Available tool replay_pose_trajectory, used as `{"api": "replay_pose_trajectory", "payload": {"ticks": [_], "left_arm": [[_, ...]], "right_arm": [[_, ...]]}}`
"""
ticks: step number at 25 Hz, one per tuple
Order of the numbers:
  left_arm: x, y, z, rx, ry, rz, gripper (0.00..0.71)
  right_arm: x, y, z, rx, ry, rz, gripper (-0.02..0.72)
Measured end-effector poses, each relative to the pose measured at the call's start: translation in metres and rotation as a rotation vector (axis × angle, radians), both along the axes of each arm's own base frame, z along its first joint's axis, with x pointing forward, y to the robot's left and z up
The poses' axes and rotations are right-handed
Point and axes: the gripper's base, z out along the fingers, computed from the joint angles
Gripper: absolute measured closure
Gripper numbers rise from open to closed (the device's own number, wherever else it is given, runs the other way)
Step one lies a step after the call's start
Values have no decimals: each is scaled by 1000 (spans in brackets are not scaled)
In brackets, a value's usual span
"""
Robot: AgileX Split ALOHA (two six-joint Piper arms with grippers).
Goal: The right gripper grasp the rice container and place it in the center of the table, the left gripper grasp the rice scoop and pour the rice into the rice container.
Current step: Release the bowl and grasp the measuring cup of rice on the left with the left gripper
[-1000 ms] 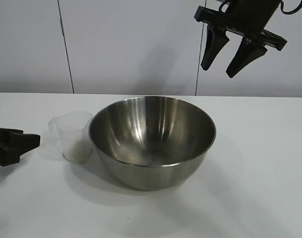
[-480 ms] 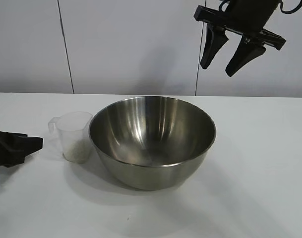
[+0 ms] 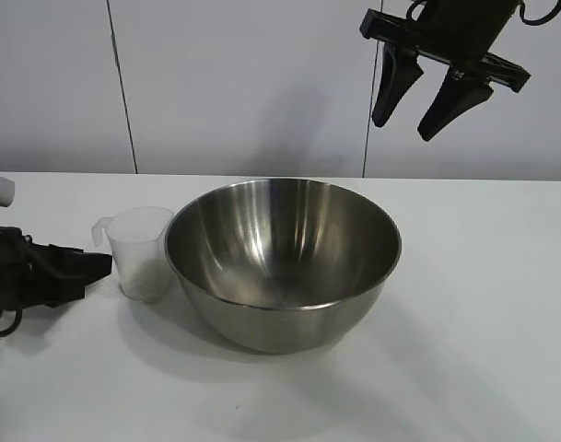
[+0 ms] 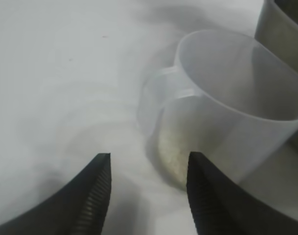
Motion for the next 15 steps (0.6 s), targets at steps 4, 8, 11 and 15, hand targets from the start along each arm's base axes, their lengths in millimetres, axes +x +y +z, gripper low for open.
{"api": "replay_pose_trajectory", "payload": {"ticks": [4, 8, 11, 15], "left_arm": [[2, 0, 1, -1, -5, 11, 350], [4, 0, 2, -1, -13, 10, 350], [9, 0, 3, -3, -29, 9, 350], [10, -3, 5, -1, -40, -23, 350]], "right_arm": [[0, 0, 0, 0, -4, -1, 312], [1, 0, 0, 2, -13, -4, 312], [1, 0, 0, 2, -13, -4, 312], [1, 0, 0, 2, -13, -4, 312]]}}
